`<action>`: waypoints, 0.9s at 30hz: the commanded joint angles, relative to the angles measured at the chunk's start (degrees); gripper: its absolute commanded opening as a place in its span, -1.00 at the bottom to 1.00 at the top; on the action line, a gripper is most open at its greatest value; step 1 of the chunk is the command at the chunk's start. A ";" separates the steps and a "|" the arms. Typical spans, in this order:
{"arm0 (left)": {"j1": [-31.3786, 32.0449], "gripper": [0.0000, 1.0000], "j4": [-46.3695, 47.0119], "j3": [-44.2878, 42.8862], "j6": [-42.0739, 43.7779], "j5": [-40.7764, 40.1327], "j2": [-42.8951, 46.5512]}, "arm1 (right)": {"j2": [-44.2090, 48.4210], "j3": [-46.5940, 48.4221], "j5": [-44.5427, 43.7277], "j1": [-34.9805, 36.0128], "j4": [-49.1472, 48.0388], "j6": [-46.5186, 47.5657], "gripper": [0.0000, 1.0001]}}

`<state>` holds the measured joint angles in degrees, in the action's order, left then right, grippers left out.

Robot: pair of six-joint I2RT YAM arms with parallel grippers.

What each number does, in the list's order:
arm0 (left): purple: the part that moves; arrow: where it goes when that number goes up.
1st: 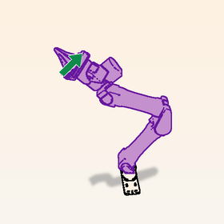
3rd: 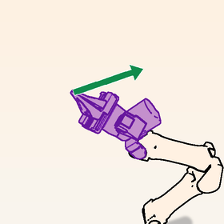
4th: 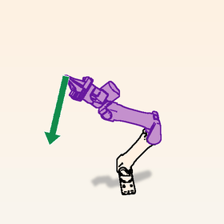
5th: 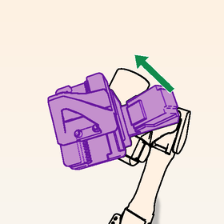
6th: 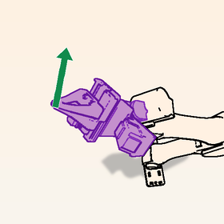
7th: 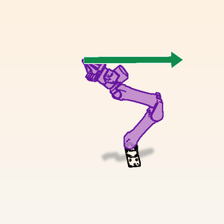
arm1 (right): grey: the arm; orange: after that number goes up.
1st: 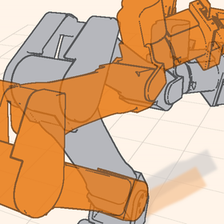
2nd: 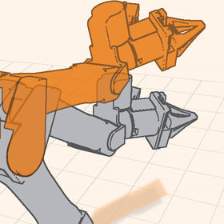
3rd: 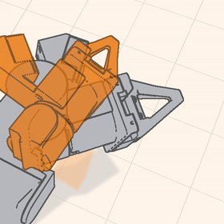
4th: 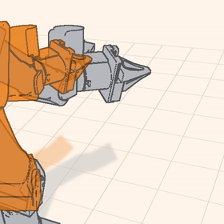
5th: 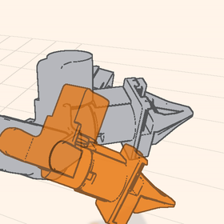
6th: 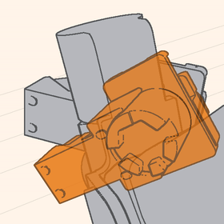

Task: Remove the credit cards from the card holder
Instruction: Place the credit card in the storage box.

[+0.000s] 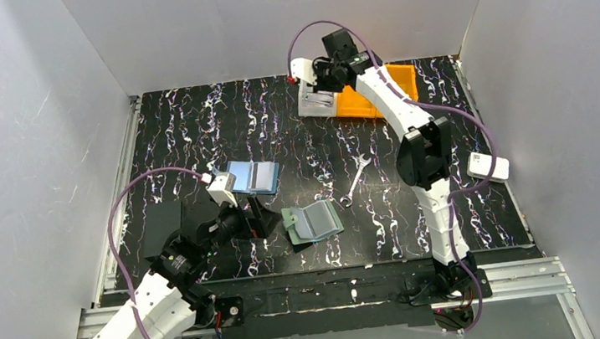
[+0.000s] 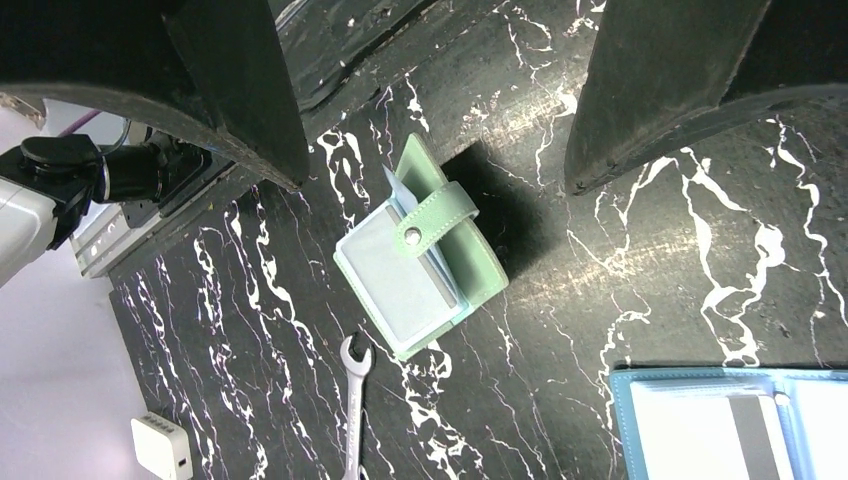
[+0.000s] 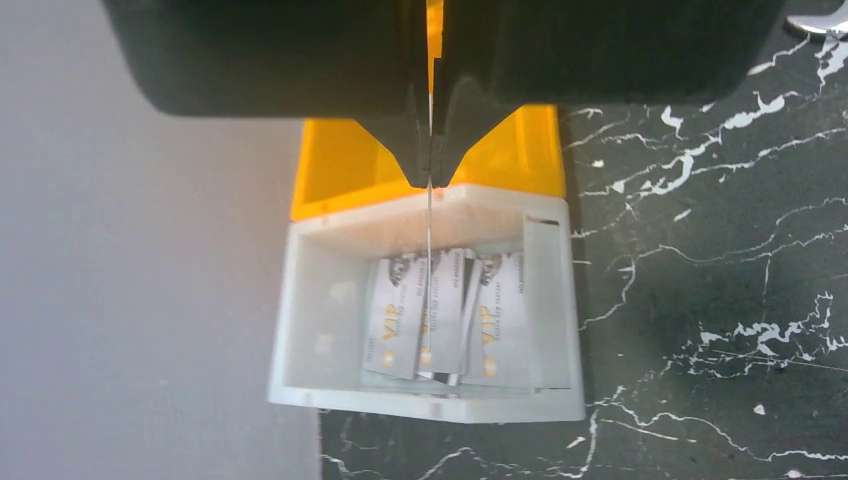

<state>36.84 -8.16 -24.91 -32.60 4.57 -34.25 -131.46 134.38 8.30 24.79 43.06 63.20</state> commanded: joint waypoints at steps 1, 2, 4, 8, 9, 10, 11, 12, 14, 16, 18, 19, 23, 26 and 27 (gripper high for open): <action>-0.45 0.97 0.43 -0.24 1.41 -2.78 1.33 | -3.75 2.19 -0.30 0.80 -2.87 -0.27 -0.97; -0.45 0.97 0.43 -0.16 1.47 -2.97 1.33 | -4.23 2.20 -0.42 1.00 -3.28 -0.36 -0.97; -0.52 0.97 0.35 -0.13 1.57 -3.24 1.21 | -5.29 2.29 -0.64 1.46 -3.83 -0.44 -0.97; -0.54 0.97 0.17 0.10 1.75 -3.55 1.16 | -7.25 2.35 -1.68 2.05 -5.31 -0.38 -0.97; -0.56 0.97 0.17 0.19 1.75 -3.59 1.19 | -7.70 2.44 -2.12 2.14 -5.67 -0.39 -0.97; -0.54 0.97 0.09 0.28 1.75 -3.64 1.28 | -8.22 2.54 -2.67 2.23 -6.03 -0.36 -0.97; -0.54 0.97 0.08 0.41 1.75 -3.68 1.35 | -8.75 2.73 -3.37 2.27 -6.38 -0.31 -0.97; -0.54 0.97 0.08 0.52 1.75 -3.76 1.43 | -9.21 2.94 -3.96 2.34 -6.64 -0.37 -0.97; -0.63 0.97 0.08 0.75 1.68 -3.77 1.62 | -10.17 3.41 -5.19 2.37 -6.83 -0.29 -0.97; -0.63 0.97 0.08 0.96 1.67 -3.77 1.87 | -10.73 3.39 -6.13 2.45 -7.09 -0.09 -0.97; -0.65 0.97 0.08 1.08 1.67 -3.77 1.97 | -11.13 3.17 -6.42 2.46 -7.03 0.29 -0.97; -0.70 0.97 0.10 1.16 1.74 -3.77 1.99 | -11.25 2.99 -6.45 2.51 -7.01 0.48 -0.97; -0.73 0.97 0.17 1.26 1.75 -3.77 1.82 | -11.74 2.64 -6.92 2.93 -7.15 1.27 -0.97; -0.72 0.97 0.25 1.26 1.84 -3.77 1.82 | -12.38 2.91 -7.29 3.13 -7.82 1.53 -0.97; -0.75 0.97 0.25 1.23 1.84 -3.76 1.88 | -12.73 3.18 -7.80 3.15 -8.47 1.46 -0.95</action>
<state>36.49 -8.19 -23.84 -31.88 1.87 -32.77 -142.17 134.58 2.12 27.52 37.21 63.73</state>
